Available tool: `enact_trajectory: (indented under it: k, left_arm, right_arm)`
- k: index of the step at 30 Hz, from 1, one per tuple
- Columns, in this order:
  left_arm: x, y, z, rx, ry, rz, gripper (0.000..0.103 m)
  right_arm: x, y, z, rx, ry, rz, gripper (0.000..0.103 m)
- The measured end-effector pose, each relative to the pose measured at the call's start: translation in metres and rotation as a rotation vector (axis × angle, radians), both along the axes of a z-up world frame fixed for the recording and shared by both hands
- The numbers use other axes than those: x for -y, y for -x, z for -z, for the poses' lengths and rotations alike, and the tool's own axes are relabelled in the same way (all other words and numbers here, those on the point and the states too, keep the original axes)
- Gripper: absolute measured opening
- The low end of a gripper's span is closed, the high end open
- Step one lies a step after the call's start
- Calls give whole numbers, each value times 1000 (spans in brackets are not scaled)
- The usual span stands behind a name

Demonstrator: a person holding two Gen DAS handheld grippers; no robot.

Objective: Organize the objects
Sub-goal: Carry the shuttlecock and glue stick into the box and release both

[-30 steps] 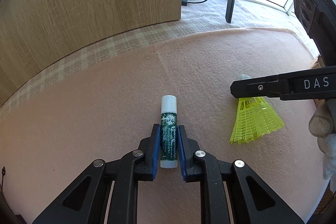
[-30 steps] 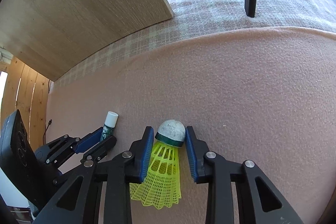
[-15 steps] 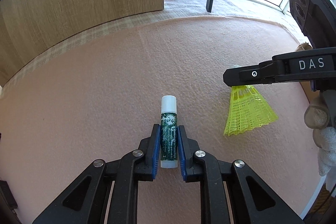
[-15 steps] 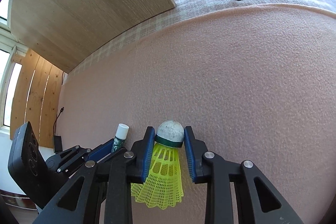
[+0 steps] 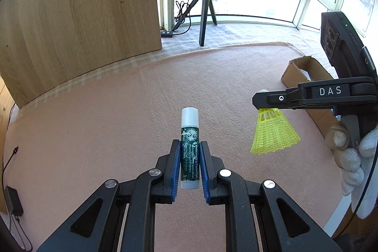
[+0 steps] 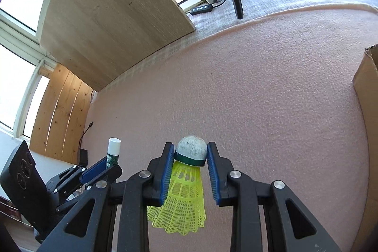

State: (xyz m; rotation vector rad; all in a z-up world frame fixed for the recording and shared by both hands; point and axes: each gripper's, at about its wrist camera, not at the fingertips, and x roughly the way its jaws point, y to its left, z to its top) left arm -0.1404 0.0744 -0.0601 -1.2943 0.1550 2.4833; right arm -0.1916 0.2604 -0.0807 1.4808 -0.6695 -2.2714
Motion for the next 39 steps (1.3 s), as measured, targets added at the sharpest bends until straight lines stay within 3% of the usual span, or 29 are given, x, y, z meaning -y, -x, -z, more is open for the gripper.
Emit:
enact_trajectory:
  k: [10,21,30,39]
  left_arm:
    - [-50,-30,-27,-42,-38,88,17]
    - [-127,-33,-40,-56,-84,206,17]
    - [-196,-25,-35,-39,-109,302,17]
    - [-264,-5,-25,-17,-120,373,17]
  right_arm:
    - [-46,-53,-47,-132,-23,68,26]
    - [-116,-103,-83,-232,-115,175,25]
    - [-186,-136,-92,-262,-178,310,25]
    - [-247,-155,-80,-238,-209,415,26]
